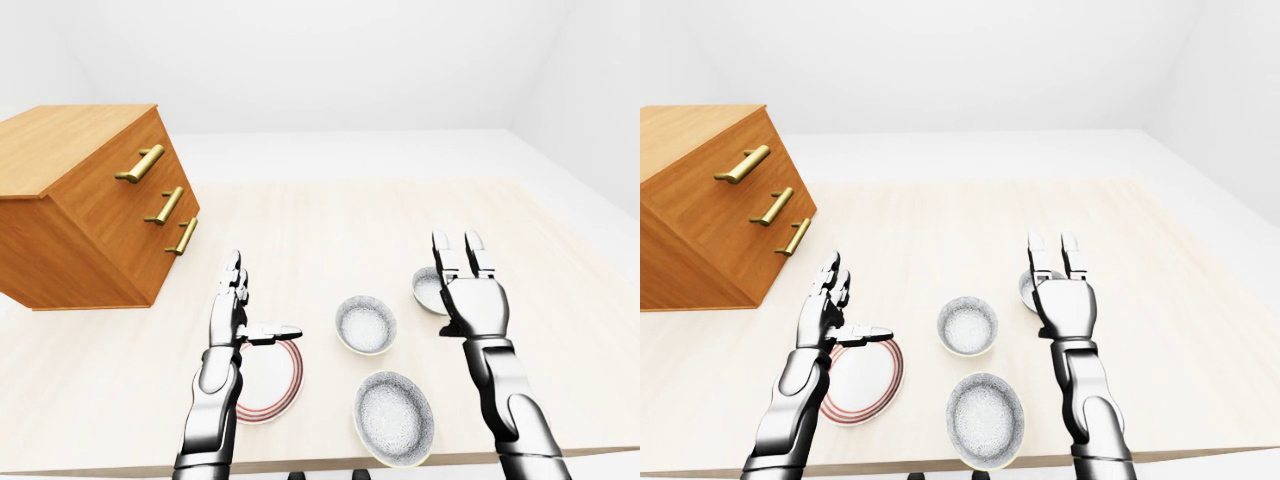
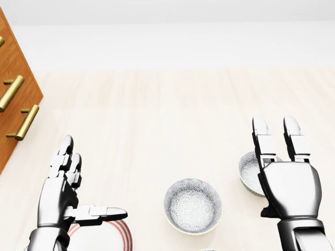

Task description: Stack the bowl at the front on the bowl in the middle.

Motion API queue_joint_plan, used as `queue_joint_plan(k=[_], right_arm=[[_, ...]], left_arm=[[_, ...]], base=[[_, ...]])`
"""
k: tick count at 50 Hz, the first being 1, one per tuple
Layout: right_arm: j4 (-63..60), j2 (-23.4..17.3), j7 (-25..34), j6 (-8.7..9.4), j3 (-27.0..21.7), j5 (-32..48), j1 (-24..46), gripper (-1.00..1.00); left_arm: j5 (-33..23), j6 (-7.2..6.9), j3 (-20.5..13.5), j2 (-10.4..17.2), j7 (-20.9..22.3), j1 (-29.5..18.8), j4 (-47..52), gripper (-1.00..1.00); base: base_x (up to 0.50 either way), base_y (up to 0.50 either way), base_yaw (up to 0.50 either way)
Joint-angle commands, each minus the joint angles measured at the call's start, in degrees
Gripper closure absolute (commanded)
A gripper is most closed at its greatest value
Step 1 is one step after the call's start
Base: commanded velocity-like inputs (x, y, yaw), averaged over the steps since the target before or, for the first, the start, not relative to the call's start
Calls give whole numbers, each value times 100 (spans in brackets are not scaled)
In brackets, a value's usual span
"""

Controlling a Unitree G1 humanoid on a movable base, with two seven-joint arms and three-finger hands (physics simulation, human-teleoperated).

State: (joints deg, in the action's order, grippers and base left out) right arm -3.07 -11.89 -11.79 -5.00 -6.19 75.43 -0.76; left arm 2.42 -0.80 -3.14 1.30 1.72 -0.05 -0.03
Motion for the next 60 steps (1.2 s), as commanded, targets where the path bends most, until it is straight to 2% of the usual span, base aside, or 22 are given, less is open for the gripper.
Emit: queue_joint_plan(k=[1,5,7,11,12,13,14,17,24,36,41,49,55,56,57,60], right_arm=[[408,-109,-301,0,9,75,140,-100],[603,-131,-379,0,9,-23,202,-100],[673,-163,-426,0,12,2,211,-100],[646,-189,-383,0,-25,-62,210,-100],[719,-195,-449,0,-21,-45,209,-100],[731,-197,-457,0,-15,-37,210,-100],[802,-203,-494,0,-8,-42,228,-100],[904,-215,-564,0,13,-36,248,-100],[1015,-242,-597,0,36,-44,306,-100],[1199,-286,-664,0,89,12,437,-100],[1278,-302,-713,0,101,4,488,-100],[1424,-336,-739,0,137,29,581,-100],[1639,-366,-857,0,167,23,635,-100],[1731,-367,-905,0,182,25,654,-100],[1772,-372,-932,0,189,25,659,-100],[1931,-397,-1018,0,207,23,678,-100]], left_arm=[[3,-7,5,-3,0,15,24,-100],[8,-45,3,-2,-4,4,48,-100],[6,2,0,-1,-1,-5,-6,-100],[4,3,3,-1,-2,2,1,-100],[4,-43,9,-5,-6,19,63,-100],[2,-34,8,-5,-7,15,52,-100],[3,30,2,-4,-1,0,-27,-100],[4,-17,10,-7,-7,23,42,-100],[5,14,6,-7,-9,13,-1,-100],[8,-25,7,-7,-16,25,50,-100],[3,19,5,-5,-15,8,-12,-100],[10,-40,6,-8,-22,25,57,-100],[12,1,4,-10,-23,25,14,-100],[6,-63,18,-16,-33,42,95,-100],[4,-66,21,-16,-33,47,103,-100],[8,-26,14,-16,-25,47,65,-100]], base=[[0,0,0],[0,0,0],[0,0,0],[0,0,0],[0,0,0],[0,0,0],[0,0,0],[0,0,0],[0,0,0],[0,0,0],[0,0,0],[0,0,0],[0,0,0],[0,0,0],[0,0,0],[0,0,0]])
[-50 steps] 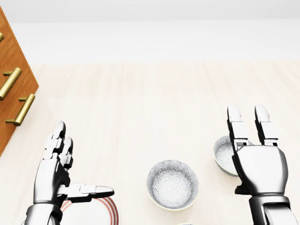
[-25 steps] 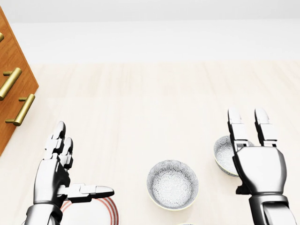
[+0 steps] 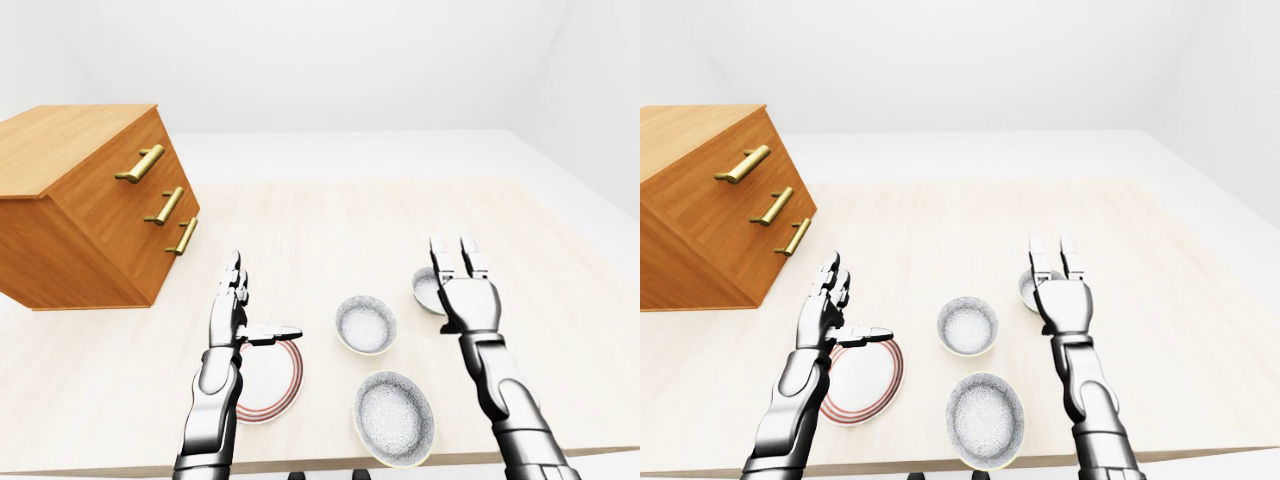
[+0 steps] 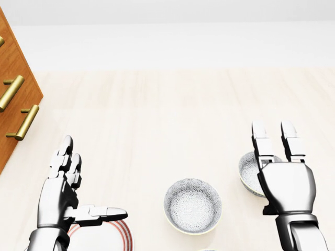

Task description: Stack the bowl at the front on the bowl in the middle.

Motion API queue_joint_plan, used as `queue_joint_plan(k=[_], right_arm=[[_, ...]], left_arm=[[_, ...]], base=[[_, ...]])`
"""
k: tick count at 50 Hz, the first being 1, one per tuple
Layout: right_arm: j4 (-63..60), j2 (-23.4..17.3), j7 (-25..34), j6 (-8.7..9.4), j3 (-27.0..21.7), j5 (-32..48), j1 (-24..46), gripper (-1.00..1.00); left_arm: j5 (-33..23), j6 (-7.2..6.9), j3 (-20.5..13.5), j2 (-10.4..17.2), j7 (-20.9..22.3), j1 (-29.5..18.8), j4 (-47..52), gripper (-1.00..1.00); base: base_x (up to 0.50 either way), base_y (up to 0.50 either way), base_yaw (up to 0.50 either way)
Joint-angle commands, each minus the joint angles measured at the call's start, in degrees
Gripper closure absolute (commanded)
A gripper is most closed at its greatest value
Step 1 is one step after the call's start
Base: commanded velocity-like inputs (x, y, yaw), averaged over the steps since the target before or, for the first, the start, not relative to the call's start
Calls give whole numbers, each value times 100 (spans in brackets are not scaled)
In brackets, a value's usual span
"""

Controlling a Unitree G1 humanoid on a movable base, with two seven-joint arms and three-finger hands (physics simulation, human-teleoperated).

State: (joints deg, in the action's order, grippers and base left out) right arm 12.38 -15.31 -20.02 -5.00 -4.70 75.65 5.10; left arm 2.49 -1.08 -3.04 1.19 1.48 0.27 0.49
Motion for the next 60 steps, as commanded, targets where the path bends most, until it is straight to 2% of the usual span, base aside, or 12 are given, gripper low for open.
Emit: queue_joint_plan(k=[1,8,15,27,31,35,45,49,51,52,53,60], right_arm=[[390,-56,-198,0,60,0,92,-100],[797,-97,-371,0,107,-21,179,-100],[1267,-184,-549,0,147,-121,341,-100],[1811,-334,-840,0,165,-188,560,-100],[1802,-361,-810,0,151,-239,563,-100],[1837,-399,-823,0,141,-260,580,-100],[2232,-404,-990,0,241,-250,780,-100],[2560,-432,-998,0,313,-216,933,-100],[2675,-436,-998,0,345,-212,1002,-100],[2899,-444,-998,0,377,-203,1101,-100],[3041,-454,-998,0,403,-189,1162,-100],[3518,-485,-998,0,521,-202,1419,-100]], left_arm=[[3,3,3,-4,-1,15,10,-100],[7,-34,6,-6,-3,34,65,-100],[6,33,1,-3,2,9,-27,-100],[2,-10,10,-7,-1,31,38,-100],[5,64,2,-1,16,15,-57,-100],[-3,-1,19,-10,5,49,40,-100],[-15,1,18,-11,-9,56,50,-100],[-52,81,9,-3,-22,44,-23,-100],[-67,40,17,-6,-36,66,46,-100],[-211,141,62,9,-75,98,59,-100],[-231,98,79,-5,-81,119,128,-100],[-285,213,57,-2,-70,104,29,-100]], base=[[0,0,0],[0,0,0],[0,0,0],[0,0,0],[0,0,0],[0,0,0],[0,0,0],[0,0,0],[0,0,0],[0,0,0],[0,0,0],[0,0,0]])
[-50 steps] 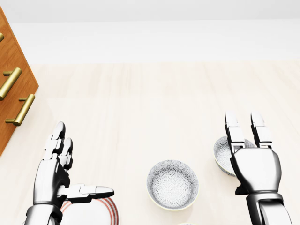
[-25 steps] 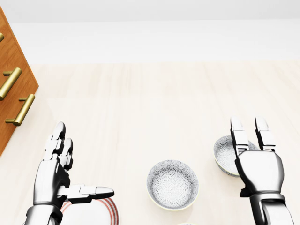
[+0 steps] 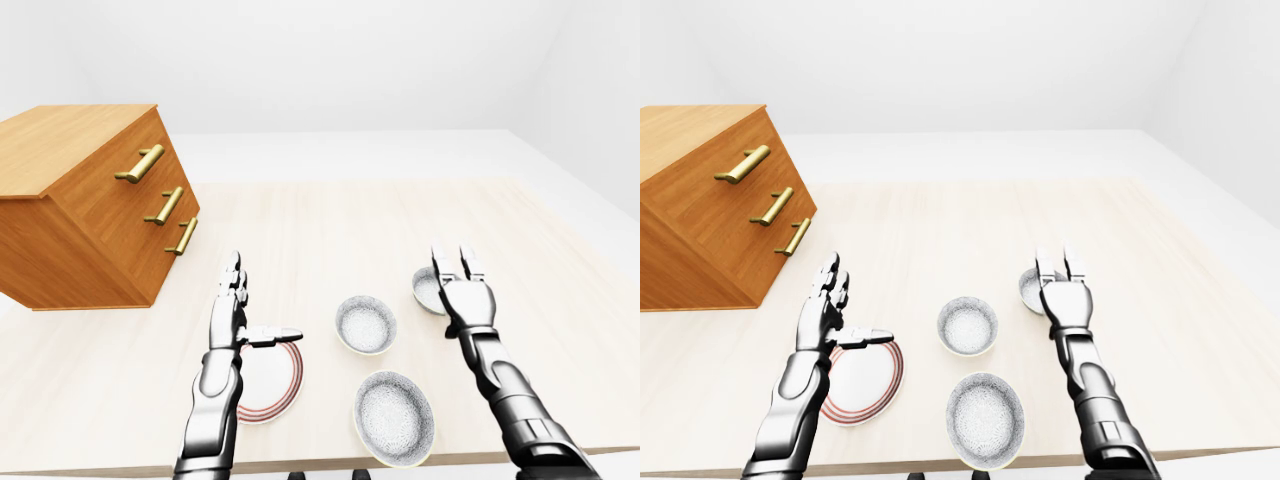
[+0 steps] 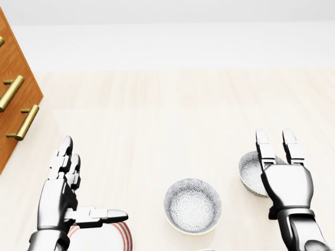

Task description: Stack the bowl at the front on the bowl in the middle.

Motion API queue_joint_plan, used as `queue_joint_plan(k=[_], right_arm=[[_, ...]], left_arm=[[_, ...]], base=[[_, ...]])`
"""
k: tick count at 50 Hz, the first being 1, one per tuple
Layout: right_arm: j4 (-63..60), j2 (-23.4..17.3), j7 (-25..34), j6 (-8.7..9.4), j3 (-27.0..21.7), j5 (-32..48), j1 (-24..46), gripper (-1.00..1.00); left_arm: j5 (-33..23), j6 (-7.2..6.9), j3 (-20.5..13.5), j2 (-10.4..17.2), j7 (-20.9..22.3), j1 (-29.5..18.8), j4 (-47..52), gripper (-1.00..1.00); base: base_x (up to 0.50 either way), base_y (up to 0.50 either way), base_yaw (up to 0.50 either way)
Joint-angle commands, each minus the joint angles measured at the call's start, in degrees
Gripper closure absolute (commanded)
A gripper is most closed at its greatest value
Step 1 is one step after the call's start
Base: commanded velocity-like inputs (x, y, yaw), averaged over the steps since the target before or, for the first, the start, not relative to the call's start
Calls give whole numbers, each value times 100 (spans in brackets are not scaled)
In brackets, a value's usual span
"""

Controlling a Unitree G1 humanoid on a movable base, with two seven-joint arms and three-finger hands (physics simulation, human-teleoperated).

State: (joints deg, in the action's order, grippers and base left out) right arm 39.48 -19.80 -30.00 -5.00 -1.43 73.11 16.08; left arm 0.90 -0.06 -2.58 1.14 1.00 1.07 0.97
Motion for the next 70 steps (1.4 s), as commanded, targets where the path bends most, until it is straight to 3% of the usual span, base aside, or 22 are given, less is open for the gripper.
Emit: queue_joint_plan(k=[1,12,14,18,22,26,31,44,55,60,63,67,70], right_arm=[[717,-37,0,0,187,27,285,-100],[1285,-57,0,0,294,-26,516,-100],[1315,-61,0,0,315,-53,509,100],[1119,-43,0,0,326,-71,395,100],[30,-34,0,0,184,-9,-37,100],[-1237,13,591,0,-100,-45,-479,100],[-2711,145,1371,0,-463,-73,-903,100],[-4976,274,2806,0,-1093,-77,-950,100],[-5959,313,3512,0,-1172,68,-721,100],[-6371,421,3838,0,-1031,150,-559,100],[-6524,503,4002,0,-908,202,-423,100],[-6659,606,4134,0,-764,266,-324,100],[-6692,702,4130,0,-637,333,-311,100]], left_arm=[[-128,103,11,1,-22,23,-13,-100],[-130,100,4,-2,-23,5,-40,-100],[-133,100,3,-1,-26,7,-36,-100],[-138,85,7,-3,-29,14,-14,-100],[-138,63,12,-3,-22,15,-6,-100],[-139,125,3,1,-21,-8,-90,-100],[-150,95,11,0,-24,9,-41,-100],[-161,83,15,-7,-41,4,-31,-100],[-167,42,15,-6,-49,12,11,-100],[-160,68,8,-2,-47,-4,-31,-100],[-159,11,14,-7,-51,8,37,-100],[-152,79,3,0,-45,-14,-52,-100],[-159,-20,17,-6,-51,11,72,-100]], base=[[0,0,0],[0,0,0],[0,0,0],[0,0,0],[0,0,0],[0,0,0],[0,0,0],[0,0,0],[0,0,0],[0,0,0],[0,0,0],[0,0,0],[0,0,0]])
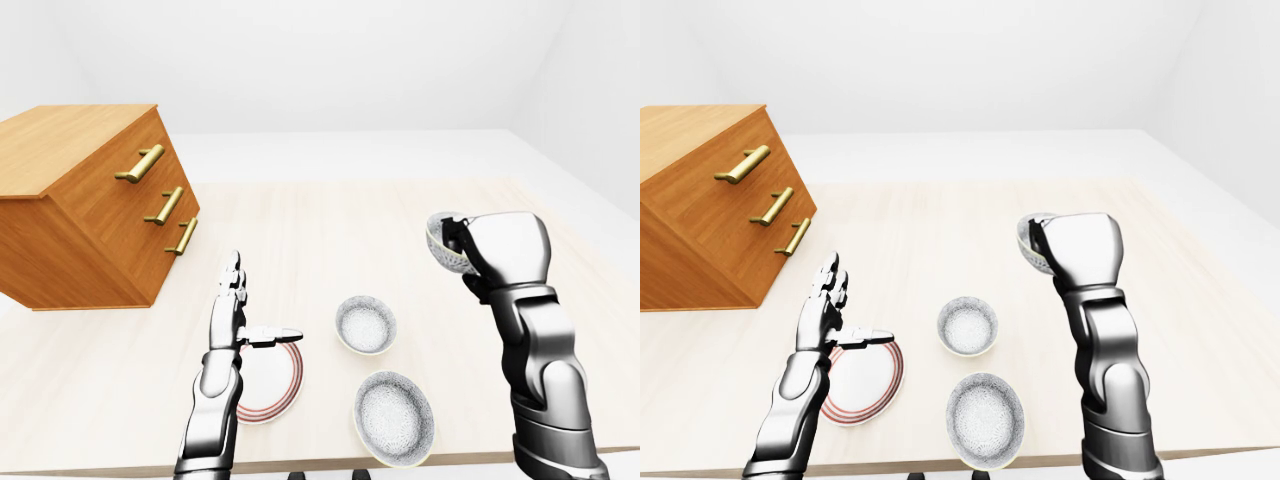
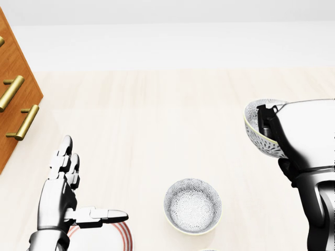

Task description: Stack the bowl at the front on the bowl in the middle.

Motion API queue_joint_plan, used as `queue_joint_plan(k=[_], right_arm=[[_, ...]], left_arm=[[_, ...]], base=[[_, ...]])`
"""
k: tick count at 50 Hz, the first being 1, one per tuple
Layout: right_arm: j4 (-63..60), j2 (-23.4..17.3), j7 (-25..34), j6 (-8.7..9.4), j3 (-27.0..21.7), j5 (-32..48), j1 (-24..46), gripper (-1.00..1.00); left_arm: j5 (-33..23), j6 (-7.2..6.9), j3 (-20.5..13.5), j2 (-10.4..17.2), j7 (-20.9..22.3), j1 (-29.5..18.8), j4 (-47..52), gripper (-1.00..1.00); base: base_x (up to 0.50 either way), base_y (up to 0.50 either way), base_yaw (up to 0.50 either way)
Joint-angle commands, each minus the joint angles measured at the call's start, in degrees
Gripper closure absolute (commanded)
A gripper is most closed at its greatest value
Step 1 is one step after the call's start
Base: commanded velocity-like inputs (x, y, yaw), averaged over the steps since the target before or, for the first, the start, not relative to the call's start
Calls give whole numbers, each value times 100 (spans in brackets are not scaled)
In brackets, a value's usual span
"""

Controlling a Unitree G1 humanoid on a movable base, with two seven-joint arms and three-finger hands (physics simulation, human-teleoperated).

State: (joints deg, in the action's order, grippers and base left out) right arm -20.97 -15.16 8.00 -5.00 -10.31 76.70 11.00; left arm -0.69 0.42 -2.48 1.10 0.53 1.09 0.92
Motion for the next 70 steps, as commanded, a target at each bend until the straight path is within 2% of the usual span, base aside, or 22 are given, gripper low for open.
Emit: queue_joint_plan(k=[1,5,12,18,22,27,29,41,42,44,46,49,51,54,63,65,70], right_arm=[[-641,271,318,0,301,9,184,100],[-640,398,254,0,462,133,131,100],[-826,662,372,0,821,318,130,100],[-814,855,240,0,1076,492,-33,100],[-792,961,146,0,1236,602,-154,100],[-794,1040,132,0,1371,671,-220,100],[-795,1066,109,0,1418,699,-254,100],[-717,1129,-38,0,1545,783,-384,100],[-692,1133,-89,0,1570,815,-436,100],[-712,1198,-307,0,1725,896,-855,100],[-693,1195,-409,0,1780,939,-978,100],[-698,1193,-463,0,1834,968,-1068,100],[-712,1194,-520,0,1881,999,-1168,100],[-675,1179,-627,0,1924,1045,-1269,100],[-586,1139,-938,0,2080,1181,-1577,100],[-589,1127,-973,0,2099,1193,-1621,100],[-563,1113,-1048,0,2142,1239,-1687,100]], left_arm=[[5,-38,0,-1,-2,-2,33,-100],[2,-57,6,-4,-5,10,64,-100],[18,33,-10,4,3,-18,-57,-100],[10,-63,4,-3,-4,19,74,-100],[13,-18,-4,0,-1,4,14,-100],[12,-74,3,-4,-2,23,88,-100],[13,-41,-3,-1,0,11,44,-100],[15,-5,-6,0,-3,-8,-6,-100],[16,5,-7,0,-3,-9,-19,-100],[11,-74,0,-1,-7,9,81,-100],[10,-28,-3,1,-4,4,32,-100],[12,-45,-3,-1,-4,8,52,-100],[16,14,-9,1,-1,-3,-16,-100],[17,-60,-2,-2,-1,20,79,-100],[29,-11,-16,4,8,3,15,-100],[25,-53,-9,2,7,13,69,-100],[34,-7,-22,8,13,-8,2,-100]], base=[[0,0,0],[0,0,0],[0,0,0],[0,0,0],[0,0,0],[0,0,0],[0,0,0],[0,0,0],[0,0,0],[0,0,0],[0,0,0],[0,0,0],[0,0,0],[0,0,0],[0,0,0],[0,0,0],[0,0,0]])
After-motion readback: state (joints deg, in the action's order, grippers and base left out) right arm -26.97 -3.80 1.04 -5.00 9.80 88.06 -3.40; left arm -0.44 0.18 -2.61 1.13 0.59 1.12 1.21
